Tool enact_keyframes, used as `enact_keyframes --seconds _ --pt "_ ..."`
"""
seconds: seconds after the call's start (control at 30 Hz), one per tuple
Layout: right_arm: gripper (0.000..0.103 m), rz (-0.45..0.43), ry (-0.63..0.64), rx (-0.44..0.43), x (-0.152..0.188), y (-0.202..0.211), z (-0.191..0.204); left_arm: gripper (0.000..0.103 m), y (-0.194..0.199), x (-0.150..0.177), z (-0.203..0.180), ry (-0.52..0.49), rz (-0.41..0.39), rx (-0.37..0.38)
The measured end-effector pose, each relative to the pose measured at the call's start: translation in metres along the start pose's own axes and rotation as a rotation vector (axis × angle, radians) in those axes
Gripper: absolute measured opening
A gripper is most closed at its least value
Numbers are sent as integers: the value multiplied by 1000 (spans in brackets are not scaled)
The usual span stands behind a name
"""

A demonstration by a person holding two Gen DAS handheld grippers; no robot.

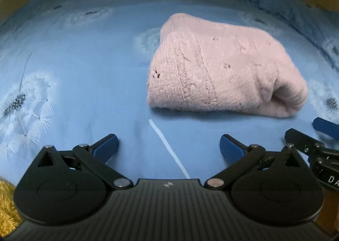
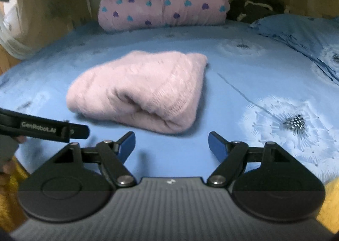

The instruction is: Fold small clothes

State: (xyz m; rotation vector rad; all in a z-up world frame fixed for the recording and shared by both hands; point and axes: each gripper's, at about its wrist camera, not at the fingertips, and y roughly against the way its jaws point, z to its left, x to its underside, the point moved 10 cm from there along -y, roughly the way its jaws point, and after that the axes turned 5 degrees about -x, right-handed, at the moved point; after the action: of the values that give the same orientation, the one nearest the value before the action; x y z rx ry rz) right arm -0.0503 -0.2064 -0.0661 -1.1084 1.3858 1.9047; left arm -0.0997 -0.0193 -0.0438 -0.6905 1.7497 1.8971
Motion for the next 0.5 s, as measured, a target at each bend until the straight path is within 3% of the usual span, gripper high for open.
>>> enact_keyframes --seconds 0.17,0.5 --pt "77 34 -18 10 14 -11 -5 103 -2 2 -5 -45 -24 -26" --pt "78 18 -8 15 18 -11 -3 103 -4 1 -7 -43 -27 -40"
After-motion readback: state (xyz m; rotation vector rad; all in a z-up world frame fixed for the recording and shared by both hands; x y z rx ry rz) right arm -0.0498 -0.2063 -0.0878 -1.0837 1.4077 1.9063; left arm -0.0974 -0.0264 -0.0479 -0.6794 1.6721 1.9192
